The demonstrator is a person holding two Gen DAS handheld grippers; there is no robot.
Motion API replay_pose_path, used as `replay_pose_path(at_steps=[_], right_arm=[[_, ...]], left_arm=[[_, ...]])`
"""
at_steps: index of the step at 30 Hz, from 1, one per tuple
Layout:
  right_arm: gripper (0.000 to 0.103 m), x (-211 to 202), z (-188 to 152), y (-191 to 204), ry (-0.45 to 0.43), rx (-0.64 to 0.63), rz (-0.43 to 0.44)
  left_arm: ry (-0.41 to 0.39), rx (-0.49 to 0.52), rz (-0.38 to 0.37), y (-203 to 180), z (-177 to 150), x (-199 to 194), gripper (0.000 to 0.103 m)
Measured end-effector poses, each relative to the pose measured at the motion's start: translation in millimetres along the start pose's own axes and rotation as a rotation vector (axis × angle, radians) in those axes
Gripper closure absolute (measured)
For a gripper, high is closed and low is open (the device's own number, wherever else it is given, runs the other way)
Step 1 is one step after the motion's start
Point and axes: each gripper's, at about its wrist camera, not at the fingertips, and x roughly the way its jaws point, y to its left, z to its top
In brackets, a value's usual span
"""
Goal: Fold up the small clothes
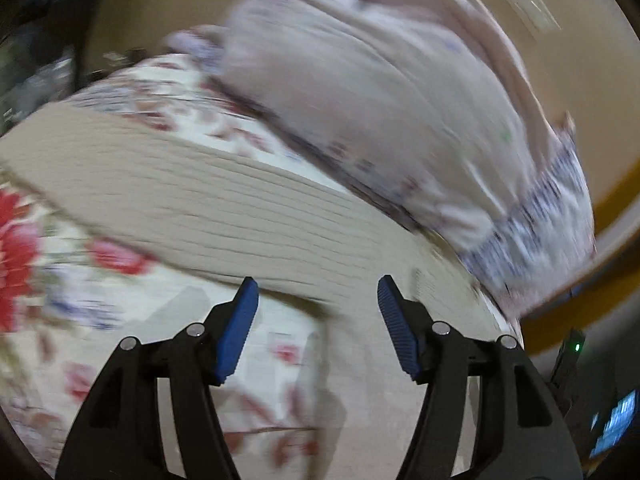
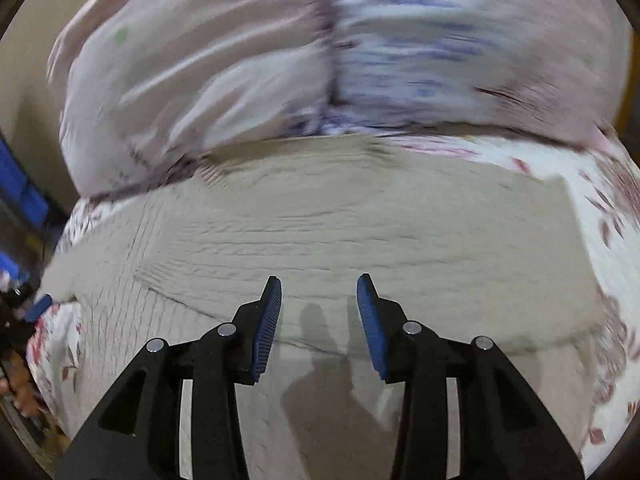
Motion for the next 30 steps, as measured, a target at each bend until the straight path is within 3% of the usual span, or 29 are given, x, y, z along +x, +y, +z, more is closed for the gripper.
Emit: replay_pose_path(at_steps=[2, 4, 7, 15, 18, 23, 27, 30], right_arm=[[0.061, 11, 0, 13, 0.009, -0.03, 0.004], [0.053, 30, -3, 23, 0.078, -0.075, -0.009], [0.051, 27, -11, 38, 0.046, -0.143, -0.061], [0.048, 14, -7, 18, 0.092, -0.009, 0.047], [0.043, 10, -8, 19, 0.09, -0.015, 0.058], [0.043, 3, -9, 19, 0.09, -0.011, 0.087], [0.043, -7, -10, 14, 0.078, -0.008, 0.114], [0.043, -16, -9, 7, 0.063, 0.003, 0.12]], left_arm=[[-0.015, -0.068, 0.026, 24, 4, -8, 0.041], [-0.025, -0.131, 0.051, 45, 9, -13, 0.041], [-0.025, -0.236, 0.063, 74, 15, -14, 0.043], [-0.102, -0.403, 0.099, 115, 35, -18, 0.045], [-0.118, -0.441, 0.116, 130, 42, -17, 0.057], [-0.15, -0.507, 0.143, 147, 48, -14, 0.087], [-0.177, -0.517, 0.163, 145, 50, -19, 0.096], [-0.226, -0.42, 0.178, 113, 58, -26, 0.097]])
